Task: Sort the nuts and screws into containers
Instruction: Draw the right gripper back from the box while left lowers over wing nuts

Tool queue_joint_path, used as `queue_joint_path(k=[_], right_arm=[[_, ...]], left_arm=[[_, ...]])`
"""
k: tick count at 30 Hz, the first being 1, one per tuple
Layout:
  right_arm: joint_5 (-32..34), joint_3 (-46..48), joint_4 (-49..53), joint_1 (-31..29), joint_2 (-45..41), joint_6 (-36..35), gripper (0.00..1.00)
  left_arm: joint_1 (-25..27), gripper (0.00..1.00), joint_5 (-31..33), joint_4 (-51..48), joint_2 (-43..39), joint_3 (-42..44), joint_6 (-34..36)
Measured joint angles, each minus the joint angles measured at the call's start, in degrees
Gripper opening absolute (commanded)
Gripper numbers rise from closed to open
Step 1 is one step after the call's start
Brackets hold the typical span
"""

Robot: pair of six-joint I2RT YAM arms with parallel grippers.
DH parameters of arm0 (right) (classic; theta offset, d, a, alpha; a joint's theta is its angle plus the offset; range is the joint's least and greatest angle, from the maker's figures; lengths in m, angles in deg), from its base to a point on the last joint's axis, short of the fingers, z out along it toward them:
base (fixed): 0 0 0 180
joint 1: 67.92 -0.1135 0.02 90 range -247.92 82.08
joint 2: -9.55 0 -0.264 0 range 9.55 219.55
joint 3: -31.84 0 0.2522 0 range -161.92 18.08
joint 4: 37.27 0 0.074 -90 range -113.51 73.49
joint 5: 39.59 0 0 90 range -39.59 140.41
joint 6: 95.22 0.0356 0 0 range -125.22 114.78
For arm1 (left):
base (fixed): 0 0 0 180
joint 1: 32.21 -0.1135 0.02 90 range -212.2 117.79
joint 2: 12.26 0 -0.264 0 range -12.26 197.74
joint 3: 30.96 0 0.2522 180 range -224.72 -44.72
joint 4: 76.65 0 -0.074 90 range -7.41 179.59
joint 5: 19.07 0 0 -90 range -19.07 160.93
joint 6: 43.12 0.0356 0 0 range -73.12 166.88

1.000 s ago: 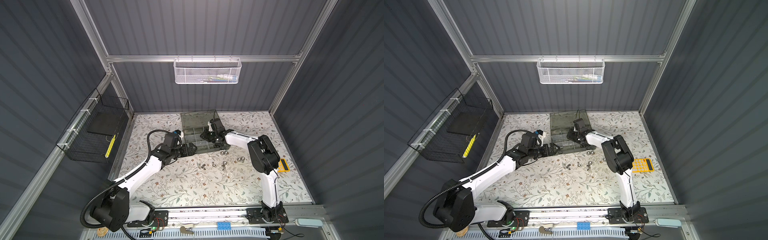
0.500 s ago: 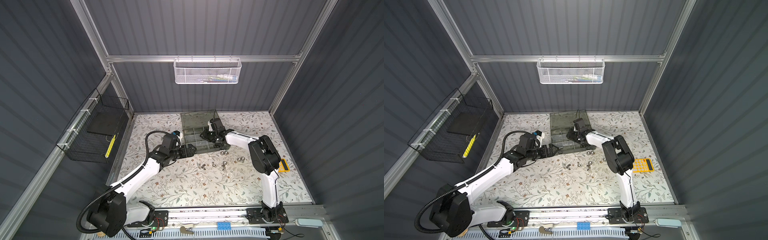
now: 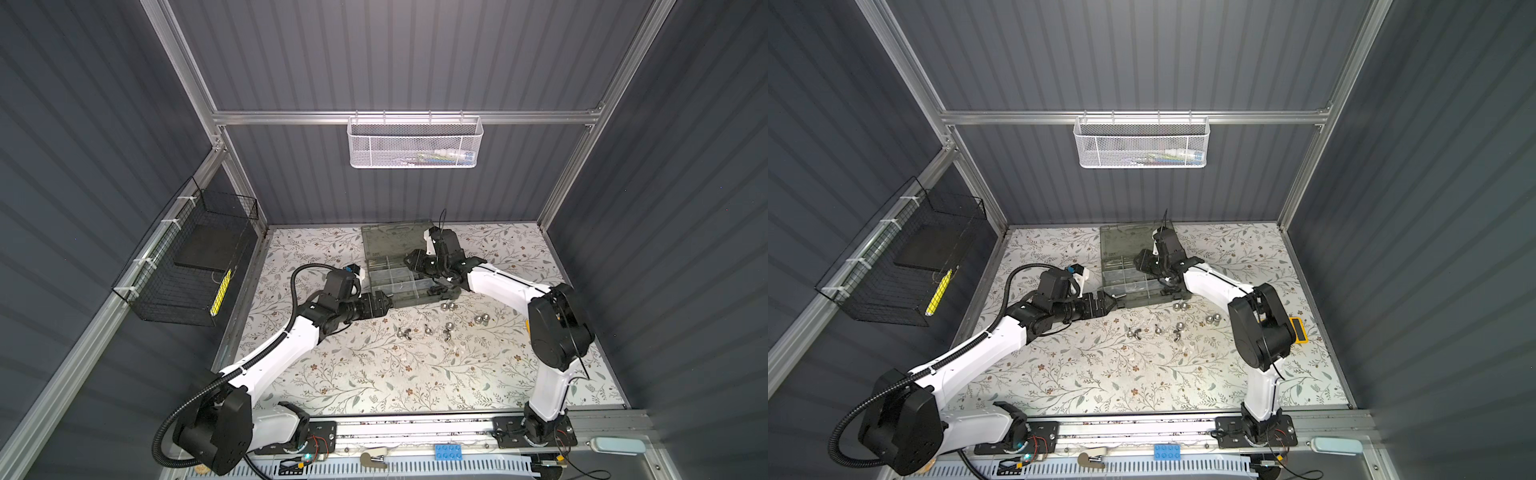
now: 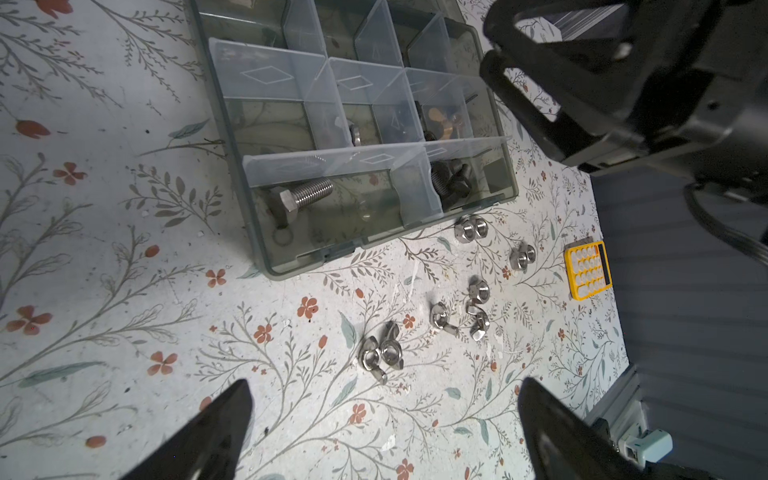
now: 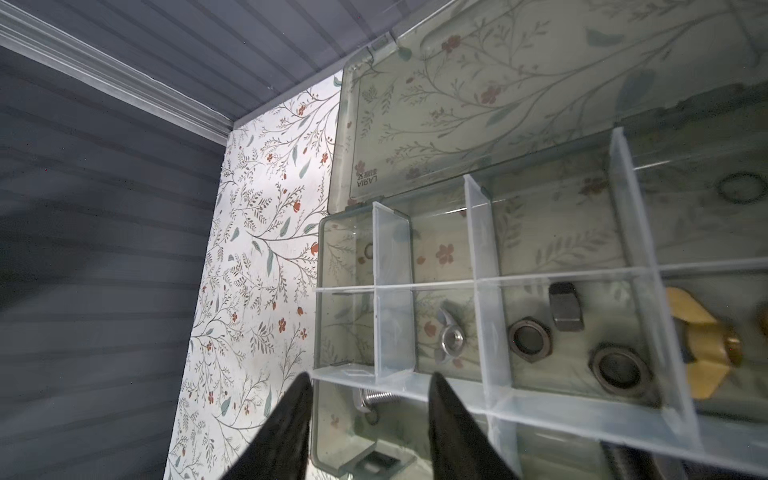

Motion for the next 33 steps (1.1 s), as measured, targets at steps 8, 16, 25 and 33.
queue_joint_path(k=[8, 16, 25, 33], right_arm=[[3.1, 11.6, -0.8, -1.2, -11.8, -4.4, 0.67], [8.2, 23.0, -1.1, -4.7, -24.7, -11.4, 0.99], [14.7, 37.8, -5.5, -8.7, -34.5, -17.7, 0.99], [19.5, 45.3, -9.3, -8.9, -39.3, -21.4, 0.99]], left_arm=[[0.2, 1.0, -0.5, -0.4, 0.0, 0.0, -0.1], [2.8, 0.92, -0.6, 0.1, 2.4, 0.1, -0.7], [8.0, 0.77, 0.6, 1.7, 8.3, 0.2, -2.1], [9.0, 0.65, 1.4, 2.3, 15.4, -1.6, -2.8]])
